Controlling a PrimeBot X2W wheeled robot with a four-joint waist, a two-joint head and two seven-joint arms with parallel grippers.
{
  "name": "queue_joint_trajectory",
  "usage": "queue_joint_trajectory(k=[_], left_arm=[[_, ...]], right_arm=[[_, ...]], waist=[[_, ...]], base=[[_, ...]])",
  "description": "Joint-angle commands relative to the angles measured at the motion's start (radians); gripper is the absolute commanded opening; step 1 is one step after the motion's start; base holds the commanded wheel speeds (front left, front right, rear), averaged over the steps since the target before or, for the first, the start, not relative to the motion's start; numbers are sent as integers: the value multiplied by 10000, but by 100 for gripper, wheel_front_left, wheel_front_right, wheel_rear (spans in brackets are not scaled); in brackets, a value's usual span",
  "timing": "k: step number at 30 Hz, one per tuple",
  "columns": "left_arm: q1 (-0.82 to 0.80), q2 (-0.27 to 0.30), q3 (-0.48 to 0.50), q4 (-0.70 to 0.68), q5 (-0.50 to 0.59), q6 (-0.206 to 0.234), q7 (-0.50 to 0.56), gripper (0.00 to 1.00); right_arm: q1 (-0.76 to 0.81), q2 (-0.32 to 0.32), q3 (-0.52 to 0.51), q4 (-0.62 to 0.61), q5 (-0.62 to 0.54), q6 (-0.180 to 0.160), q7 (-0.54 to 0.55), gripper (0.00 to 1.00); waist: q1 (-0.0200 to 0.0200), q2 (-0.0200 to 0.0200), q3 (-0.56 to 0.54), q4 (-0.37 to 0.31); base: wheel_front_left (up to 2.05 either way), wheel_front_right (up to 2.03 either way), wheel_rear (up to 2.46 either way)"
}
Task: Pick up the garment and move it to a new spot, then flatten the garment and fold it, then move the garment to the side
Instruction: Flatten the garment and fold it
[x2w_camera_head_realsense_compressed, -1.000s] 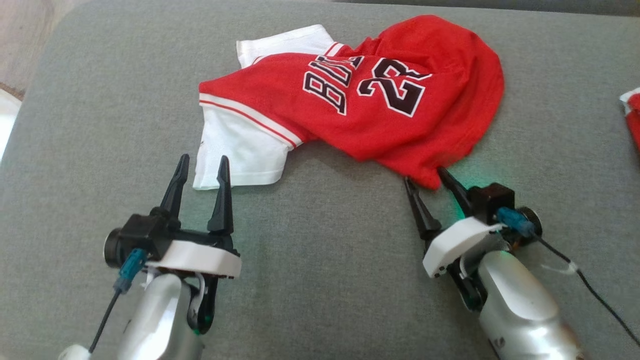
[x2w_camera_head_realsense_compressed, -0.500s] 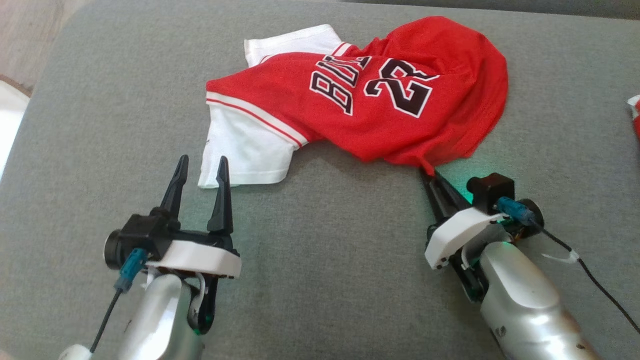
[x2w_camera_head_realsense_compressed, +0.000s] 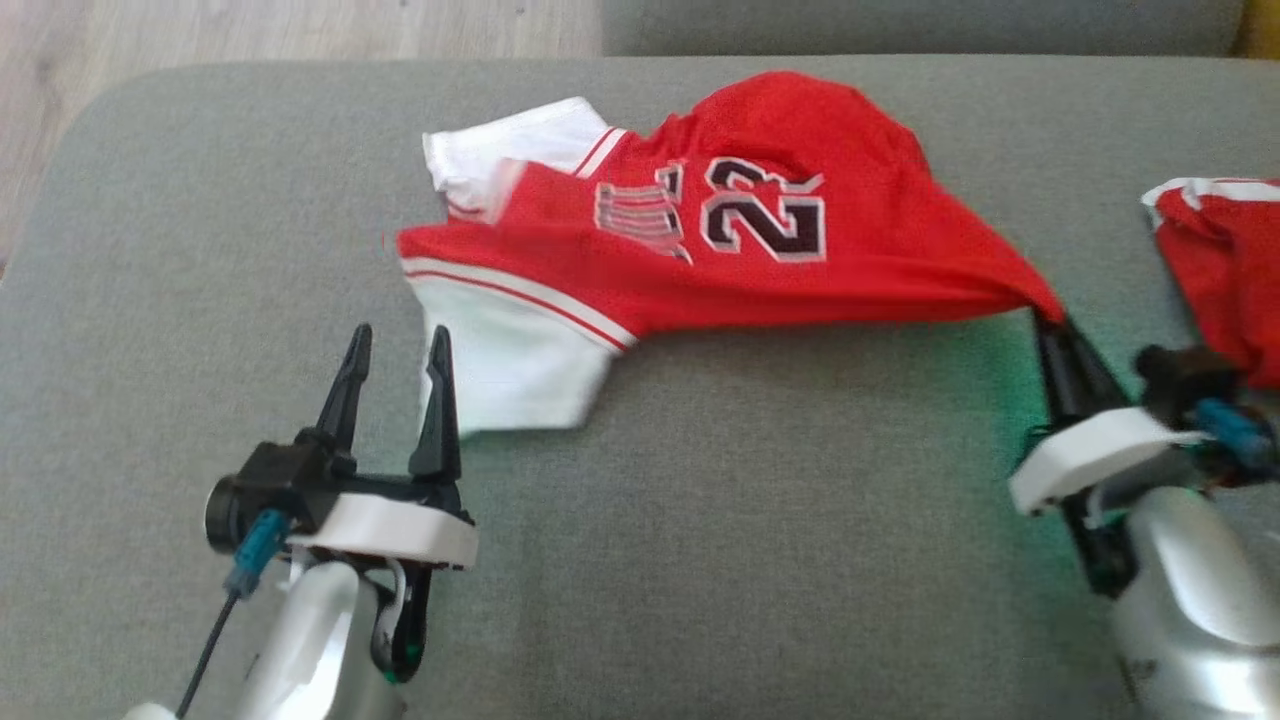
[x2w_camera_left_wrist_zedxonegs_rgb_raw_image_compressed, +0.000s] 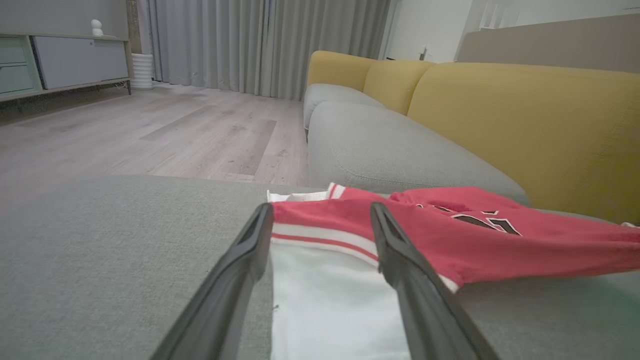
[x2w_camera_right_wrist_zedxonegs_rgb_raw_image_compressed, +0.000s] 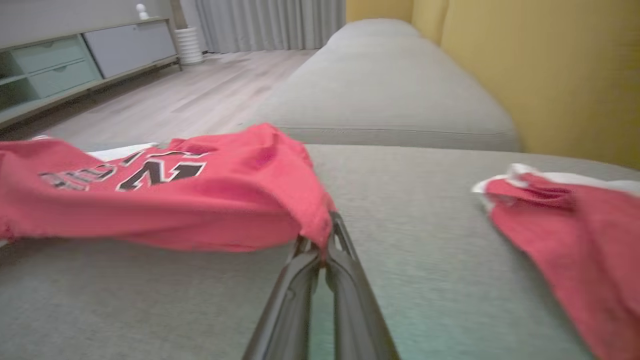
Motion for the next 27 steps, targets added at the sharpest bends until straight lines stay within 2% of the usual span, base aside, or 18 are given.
queue_joint_trajectory(k=[1, 5, 6, 10, 14, 20, 27], left_arm=[[-79, 80, 352, -305, 32, 37, -65, 100], [-43, 80, 314, -330, -6, 60, -65, 100], [-22, 80, 289, -338, -15, 61, -65, 100], [12, 80, 271, -336, -10, 58, -65, 100], [25, 80, 311, -332, 19, 49, -65, 100], [71, 80, 314, -312, 84, 12, -65, 100], [104, 80, 312, -271, 160, -13, -65, 100]], right_arm=[[-36, -120, 83, -406, -74, -9, 48, 0], [239, -411, -632, -1019, -202, -9, 649, 0], [287, -371, -1100, -1353, -397, -9, 738, 100], [423, -44, -1761, -2097, -1250, -9, 553, 100], [760, 560, -1893, -2849, -1780, -9, 111, 100], [1851, 1198, -1490, -3803, -1532, -9, -270, 100], [2584, 1354, -1249, -4577, -1160, -9, -291, 100]], waist=[[0, -1, -88, -78], [0, -1, -155, -142], [0, -1, -155, -161], [0, -1, -133, -204], [0, -1, -124, -277], [0, -1, -168, -437], [0, -1, -151, -583]], base=[[0, 0, 0], [0, 0, 0], [0, 0, 0], [0, 0, 0], [0, 0, 0], [0, 0, 0], [0, 0, 0]])
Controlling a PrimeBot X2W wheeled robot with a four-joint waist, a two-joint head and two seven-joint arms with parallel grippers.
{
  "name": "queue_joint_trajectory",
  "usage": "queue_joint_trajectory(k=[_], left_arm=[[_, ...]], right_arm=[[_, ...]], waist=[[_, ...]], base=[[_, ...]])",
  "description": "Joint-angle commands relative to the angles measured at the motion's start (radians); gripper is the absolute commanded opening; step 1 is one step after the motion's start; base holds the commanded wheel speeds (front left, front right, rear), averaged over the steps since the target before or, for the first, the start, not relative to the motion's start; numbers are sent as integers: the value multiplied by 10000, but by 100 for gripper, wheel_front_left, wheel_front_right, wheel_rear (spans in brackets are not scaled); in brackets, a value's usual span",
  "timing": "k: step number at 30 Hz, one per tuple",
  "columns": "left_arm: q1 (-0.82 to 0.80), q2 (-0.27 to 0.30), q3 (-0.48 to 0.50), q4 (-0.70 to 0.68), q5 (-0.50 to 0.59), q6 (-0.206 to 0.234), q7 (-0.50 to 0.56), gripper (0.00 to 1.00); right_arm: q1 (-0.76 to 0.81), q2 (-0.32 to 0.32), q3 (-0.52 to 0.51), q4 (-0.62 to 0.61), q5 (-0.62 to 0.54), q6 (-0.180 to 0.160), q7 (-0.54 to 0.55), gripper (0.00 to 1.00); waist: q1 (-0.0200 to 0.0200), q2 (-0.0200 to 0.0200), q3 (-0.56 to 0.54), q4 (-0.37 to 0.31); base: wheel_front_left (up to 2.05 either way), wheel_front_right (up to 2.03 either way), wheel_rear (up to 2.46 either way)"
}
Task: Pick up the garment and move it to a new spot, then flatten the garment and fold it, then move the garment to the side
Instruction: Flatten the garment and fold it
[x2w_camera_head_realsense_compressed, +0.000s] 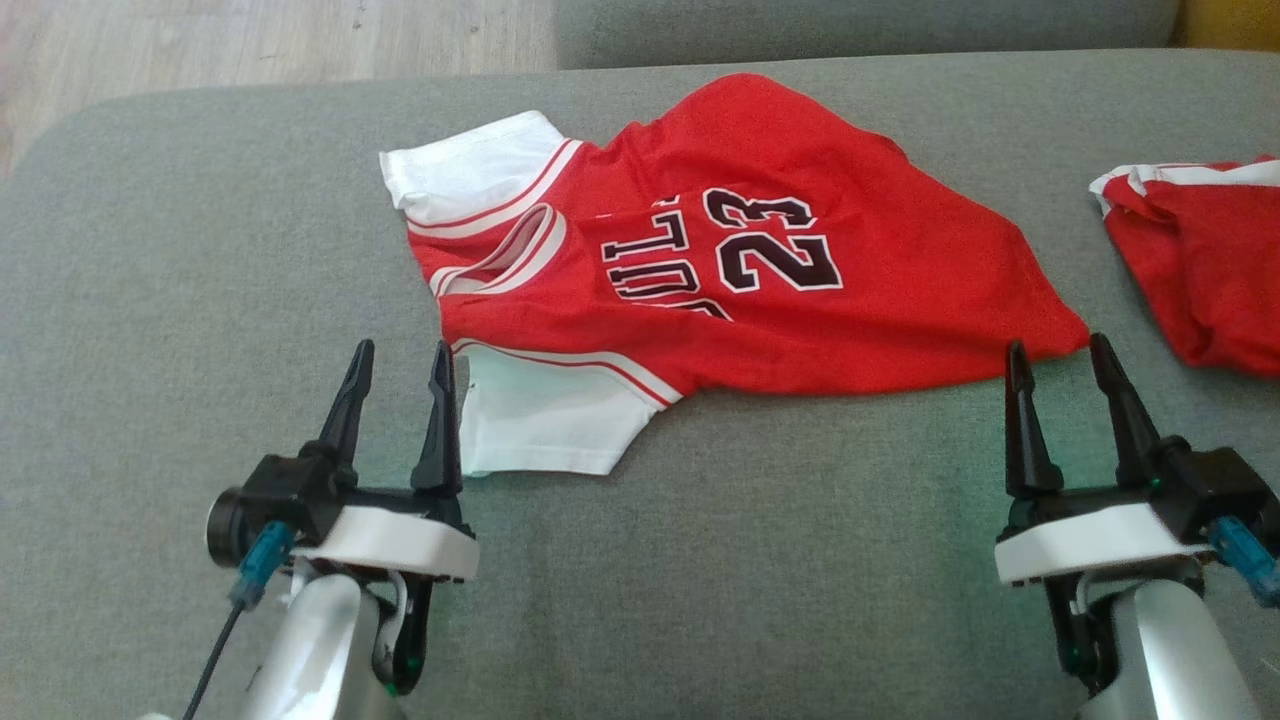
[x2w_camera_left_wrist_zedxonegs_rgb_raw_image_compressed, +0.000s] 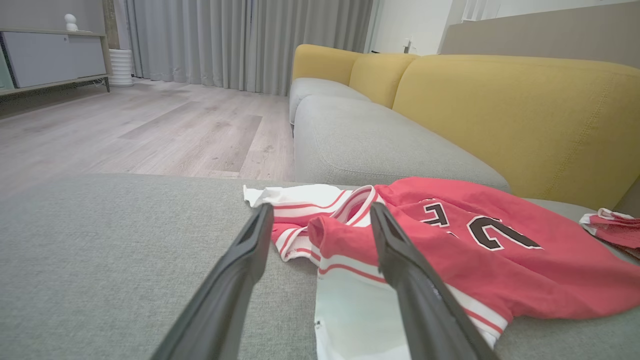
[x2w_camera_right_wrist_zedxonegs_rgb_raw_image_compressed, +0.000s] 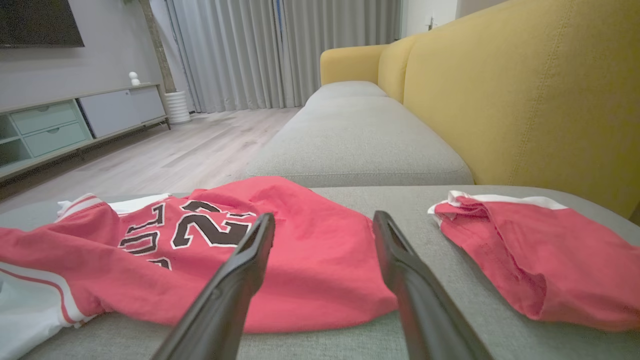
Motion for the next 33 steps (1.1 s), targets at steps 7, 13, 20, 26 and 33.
queue_joint_trajectory(k=[7, 13, 20, 26, 33], left_arm=[[-150, 78, 311, 189, 239, 64, -65, 100], [-358, 78, 262, 1307, 338, 412, 79, 100], [-888, 163, 188, 2639, 385, 615, 557, 100], [-1317, 162, -83, 3395, 386, 422, 807, 100], [-1610, 136, -445, 4212, 287, 219, 1698, 47]], right_arm=[[-307, -19, 306, -566, 269, -9, -136, 100], [-288, -18, 329, -583, 373, -9, -136, 100], [-353, -17, 414, -545, 395, -9, -137, 100], [-413, -17, 411, -511, 465, -9, -137, 100], [-504, -17, 405, -505, 576, -9, -137, 100]], waist=[[1, -1, -14, -84], [1, -1, 28, -119], [1, -1, 180, -288], [1, -1, 339, -437], [1, -1, 484, -548]], base=[[0, 0, 0], [0, 0, 0], [0, 0, 0], [0, 0, 0], [0, 0, 0]])
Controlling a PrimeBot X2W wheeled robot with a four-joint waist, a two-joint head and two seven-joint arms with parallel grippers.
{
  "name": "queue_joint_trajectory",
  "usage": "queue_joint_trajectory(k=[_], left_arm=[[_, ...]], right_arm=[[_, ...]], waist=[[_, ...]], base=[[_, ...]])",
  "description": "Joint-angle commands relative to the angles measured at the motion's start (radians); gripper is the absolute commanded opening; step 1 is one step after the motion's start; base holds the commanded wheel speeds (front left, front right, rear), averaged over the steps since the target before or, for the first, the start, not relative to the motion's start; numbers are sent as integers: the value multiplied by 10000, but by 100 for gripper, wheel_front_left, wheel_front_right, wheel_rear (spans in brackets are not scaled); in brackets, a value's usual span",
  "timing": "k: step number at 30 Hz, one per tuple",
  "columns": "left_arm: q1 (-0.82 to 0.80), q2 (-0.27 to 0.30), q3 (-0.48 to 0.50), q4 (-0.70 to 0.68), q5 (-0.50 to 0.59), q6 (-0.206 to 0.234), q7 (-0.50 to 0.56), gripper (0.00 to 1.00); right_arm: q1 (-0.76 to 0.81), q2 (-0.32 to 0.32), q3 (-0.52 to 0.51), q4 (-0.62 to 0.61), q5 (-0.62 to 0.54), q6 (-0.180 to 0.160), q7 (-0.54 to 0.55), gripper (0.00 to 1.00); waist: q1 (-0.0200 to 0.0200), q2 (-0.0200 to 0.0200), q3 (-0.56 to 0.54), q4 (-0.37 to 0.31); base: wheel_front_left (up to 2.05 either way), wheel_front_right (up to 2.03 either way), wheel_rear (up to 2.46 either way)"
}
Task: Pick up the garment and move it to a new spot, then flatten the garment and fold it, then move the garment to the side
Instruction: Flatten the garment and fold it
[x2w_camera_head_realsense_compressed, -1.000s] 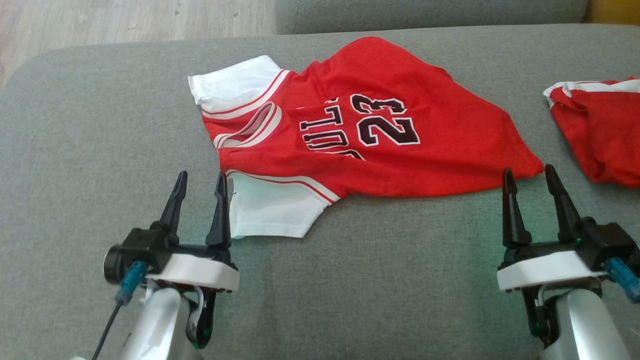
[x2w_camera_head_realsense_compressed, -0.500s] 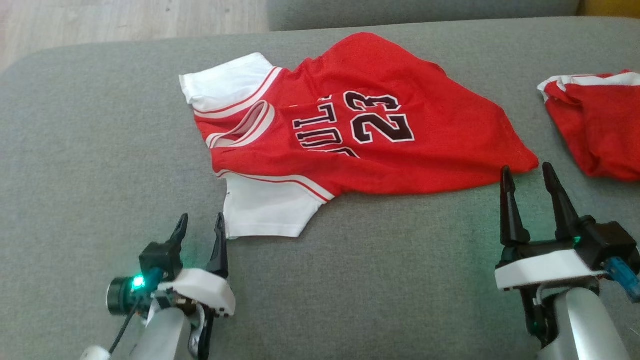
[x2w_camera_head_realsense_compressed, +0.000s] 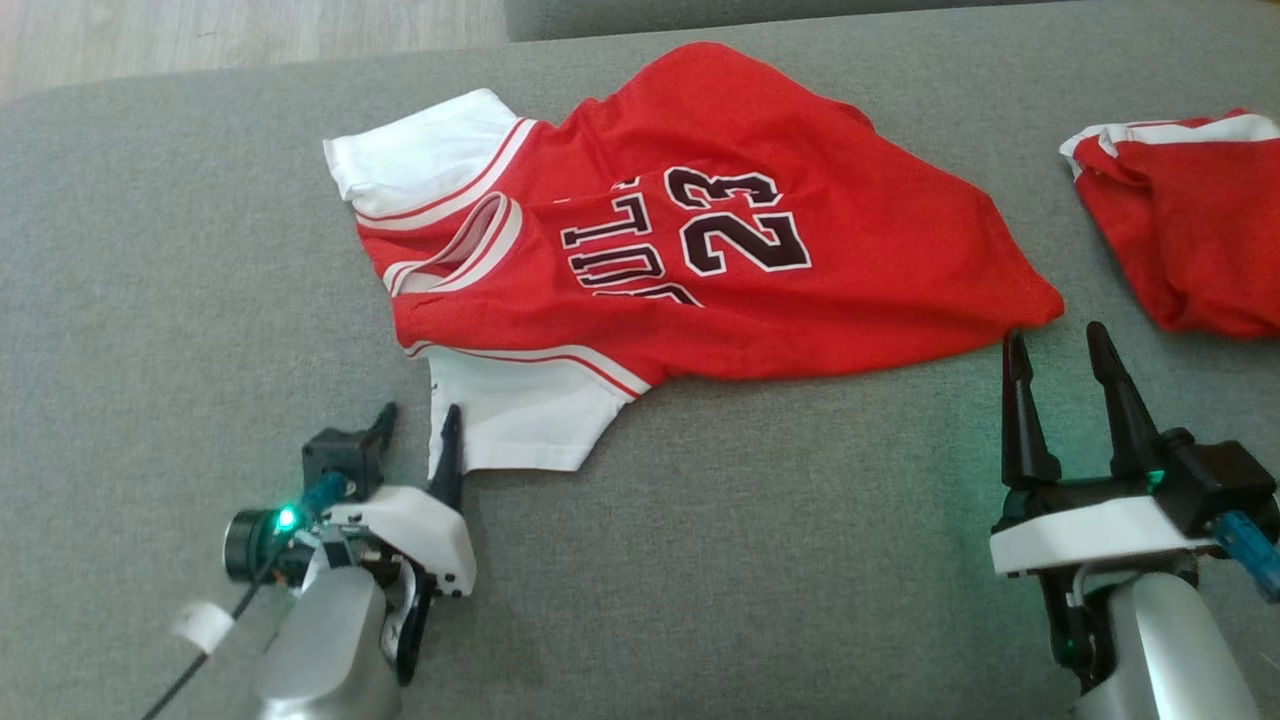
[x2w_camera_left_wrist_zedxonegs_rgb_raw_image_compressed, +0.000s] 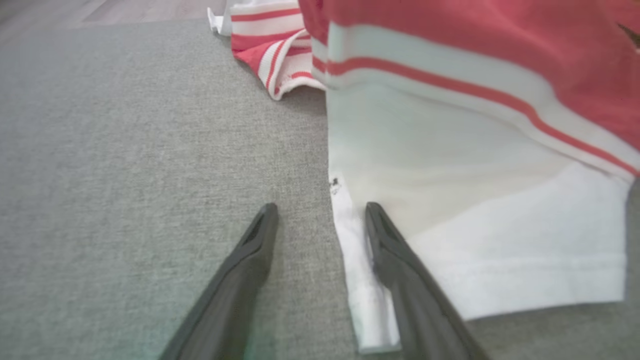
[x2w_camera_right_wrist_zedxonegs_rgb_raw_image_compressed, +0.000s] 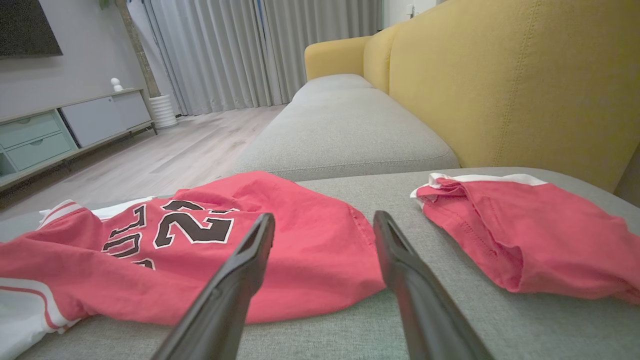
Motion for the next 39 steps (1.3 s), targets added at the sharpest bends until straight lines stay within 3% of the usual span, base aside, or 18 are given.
queue_joint_trajectory(k=[1, 2, 7, 15, 25, 36, 39], left_arm=[[-18, 111, 41, 81, -114, -116, 223, 20], [-24, 106, -22, 94, -166, -198, 250, 0], [-21, 89, -186, -111, -496, -456, -6, 0], [62, 132, -191, -493, -772, -509, -387, 0], [48, 542, 641, -1392, -1057, 270, -1368, 0], [634, 1048, 1381, -1645, -1268, 1033, -1509, 0], [933, 977, 1043, -1316, -1276, 817, -781, 0]], right_arm=[[-421, -24, 204, -267, 70, -9, -135, 100], [-429, -24, 185, -253, 73, -9, -135, 100], [-479, -24, 41, -136, 80, -9, -135, 100], [-512, -24, -12, 2, 78, -9, -135, 100], [-471, -24, 26, 93, 68, -9, -135, 100], [-495, -24, 249, 320, 90, -9, -135, 100], [-463, -24, 271, 413, 95, -9, -135, 100]], waist=[[0, -1, 3, 4], [0, -1, 2, 11], [0, -1, -70, 129], [0, -1, -264, 370], [0, -1, -446, 594], [0, -1, -484, 823], [0, -1, -524, 902]], base=[[0, 0, 0], [0, 0, 0], [0, 0, 0], [0, 0, 0], [0, 0, 0], [0, 0, 0], [0, 0, 0]])
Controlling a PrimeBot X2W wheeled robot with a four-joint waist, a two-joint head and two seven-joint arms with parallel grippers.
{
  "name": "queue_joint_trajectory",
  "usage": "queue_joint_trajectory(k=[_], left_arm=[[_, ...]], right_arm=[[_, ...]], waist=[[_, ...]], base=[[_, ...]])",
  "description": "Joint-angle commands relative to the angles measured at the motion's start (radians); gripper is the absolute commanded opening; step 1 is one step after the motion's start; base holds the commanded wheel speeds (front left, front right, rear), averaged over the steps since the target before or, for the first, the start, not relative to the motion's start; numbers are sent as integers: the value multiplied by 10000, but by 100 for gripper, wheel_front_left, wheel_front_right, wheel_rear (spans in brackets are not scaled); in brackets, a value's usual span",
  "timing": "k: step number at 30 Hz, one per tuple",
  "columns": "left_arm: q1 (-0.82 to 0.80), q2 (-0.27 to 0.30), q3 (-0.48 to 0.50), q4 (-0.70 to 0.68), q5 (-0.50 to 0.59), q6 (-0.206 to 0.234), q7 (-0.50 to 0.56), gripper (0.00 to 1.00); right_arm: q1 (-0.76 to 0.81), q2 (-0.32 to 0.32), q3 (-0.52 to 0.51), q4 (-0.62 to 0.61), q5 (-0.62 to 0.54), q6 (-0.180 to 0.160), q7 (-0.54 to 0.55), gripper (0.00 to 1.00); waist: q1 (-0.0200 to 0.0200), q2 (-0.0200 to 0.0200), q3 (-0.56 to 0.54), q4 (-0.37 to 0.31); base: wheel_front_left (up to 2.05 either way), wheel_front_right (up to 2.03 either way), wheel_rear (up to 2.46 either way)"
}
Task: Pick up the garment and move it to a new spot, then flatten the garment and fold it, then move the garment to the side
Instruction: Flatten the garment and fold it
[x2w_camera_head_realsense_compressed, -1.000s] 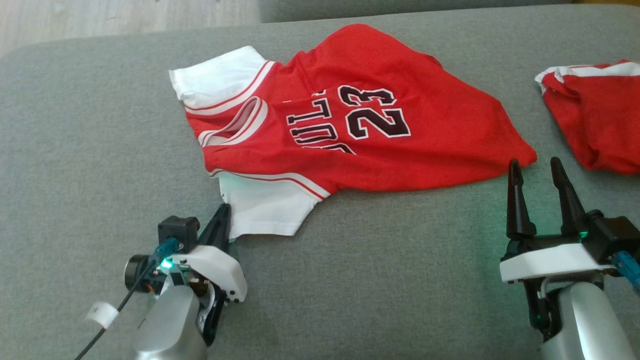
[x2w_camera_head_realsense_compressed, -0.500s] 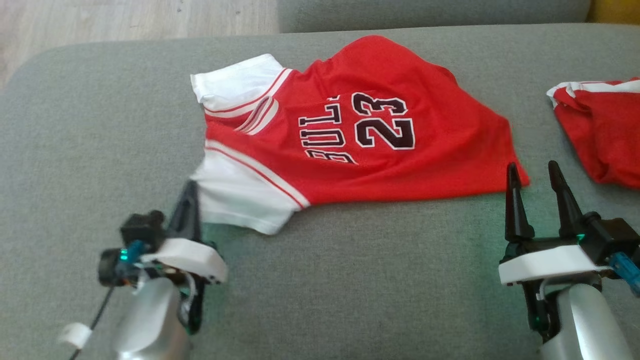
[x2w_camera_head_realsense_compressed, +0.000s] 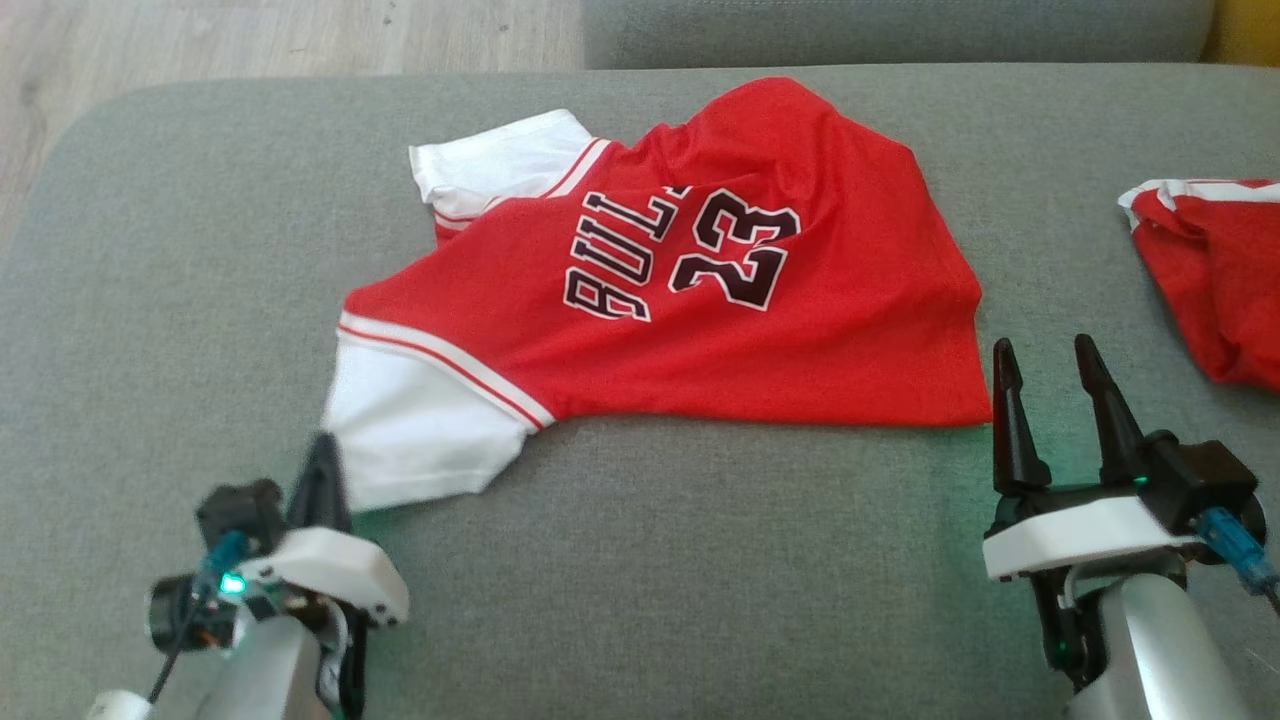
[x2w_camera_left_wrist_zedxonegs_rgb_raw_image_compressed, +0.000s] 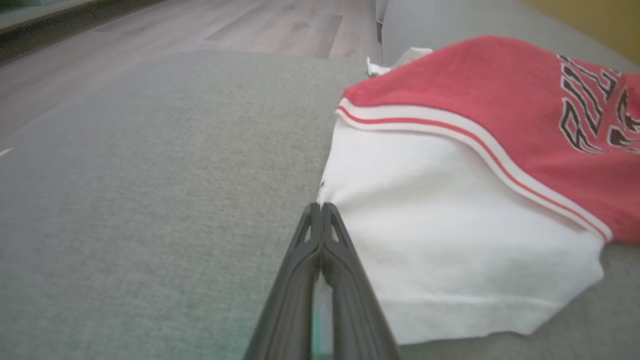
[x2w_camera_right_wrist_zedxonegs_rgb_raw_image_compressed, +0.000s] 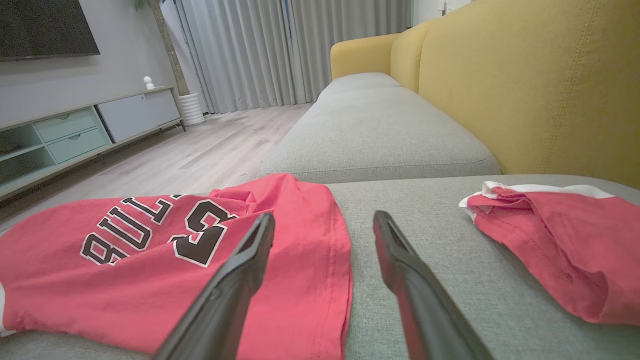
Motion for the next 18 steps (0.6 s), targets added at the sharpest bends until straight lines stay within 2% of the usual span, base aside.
queue_joint_trajectory(k=[1, 2, 3, 8, 13, 16, 18], left_arm=[[-111, 213, 211, -228, -87, -81, 28, 0], [-106, 189, 158, -268, -93, -140, 32, 35], [-120, 160, 147, -342, -118, -163, -24, 100], [-392, 145, 264, -1487, -83, -350, -729, 100], [-796, 187, 622, -2901, 60, -553, -847, 100], [-1447, 425, 479, -2931, 250, -759, -798, 100], [-2219, 640, 387, -2706, 270, -908, -337, 100]], right_arm=[[-282, -24, 238, -256, 65, -9, -110, 100], [-286, -24, 242, -244, 61, -9, -110, 100], [-294, -24, 244, -234, 56, -9, -110, 100], [-366, -24, 326, -260, 57, -9, -111, 100], [-525, -24, 388, -417, 86, -9, -111, 100], [-671, -24, 410, -534, 57, -9, -111, 100], [-820, -24, 423, -628, 13, -9, -111, 100]], waist=[[0, 0, -14, 29], [0, 0, -20, 40], [0, 0, -28, 52], [0, 0, 11, -25], [0, 0, 315, -303], [0, 0, 666, -528], [0, 0, 964, -683]], base=[[0, 0, 0], [0, 0, 0], [0, 0, 0], [0, 0, 0], [0, 0, 0], [0, 0, 0], [0, 0, 0]])
